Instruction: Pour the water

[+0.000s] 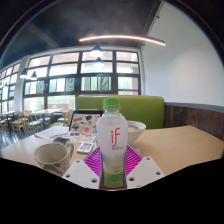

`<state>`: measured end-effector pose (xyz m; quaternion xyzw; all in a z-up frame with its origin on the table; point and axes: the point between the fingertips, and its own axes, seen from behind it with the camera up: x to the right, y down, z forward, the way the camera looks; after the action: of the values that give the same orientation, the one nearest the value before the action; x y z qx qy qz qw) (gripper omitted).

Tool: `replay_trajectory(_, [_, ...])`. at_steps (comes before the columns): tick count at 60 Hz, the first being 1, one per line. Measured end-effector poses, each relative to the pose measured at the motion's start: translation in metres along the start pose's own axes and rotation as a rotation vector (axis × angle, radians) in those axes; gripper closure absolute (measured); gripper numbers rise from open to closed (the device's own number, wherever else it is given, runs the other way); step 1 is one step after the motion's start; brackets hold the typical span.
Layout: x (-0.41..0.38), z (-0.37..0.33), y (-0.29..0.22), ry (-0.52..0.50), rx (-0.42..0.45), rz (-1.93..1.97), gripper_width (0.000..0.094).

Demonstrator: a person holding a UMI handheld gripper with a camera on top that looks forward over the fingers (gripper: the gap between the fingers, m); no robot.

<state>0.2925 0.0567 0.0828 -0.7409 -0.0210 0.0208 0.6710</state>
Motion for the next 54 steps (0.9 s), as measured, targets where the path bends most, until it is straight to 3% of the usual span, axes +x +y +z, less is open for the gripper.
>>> replay_trajectory(10, [0.026,0.012,0.021,-0.025,-0.083,0.013,0.0679])
replay_trajectory(21, [0.002,0.002,0.023,-0.035,-0.087,0.0,0.0672])
replay_trajectory(35, [0.014,0.002,0.02,-0.044,-0.08,0.036,0.0499])
replay_trajectory(43, [0.014,0.001,0.022,-0.047,-0.098,0.055,0.0466])
replay_trajectory(46, [0.015,-0.005,0.025,-0.038,-0.107,0.055,0.0384])
replay_trajectory(51, [0.012,-0.018,0.025,-0.013,-0.117,0.056,0.0079])
replay_trajectory(54, [0.016,-0.026,0.023,0.008,-0.127,0.063,0.0128])
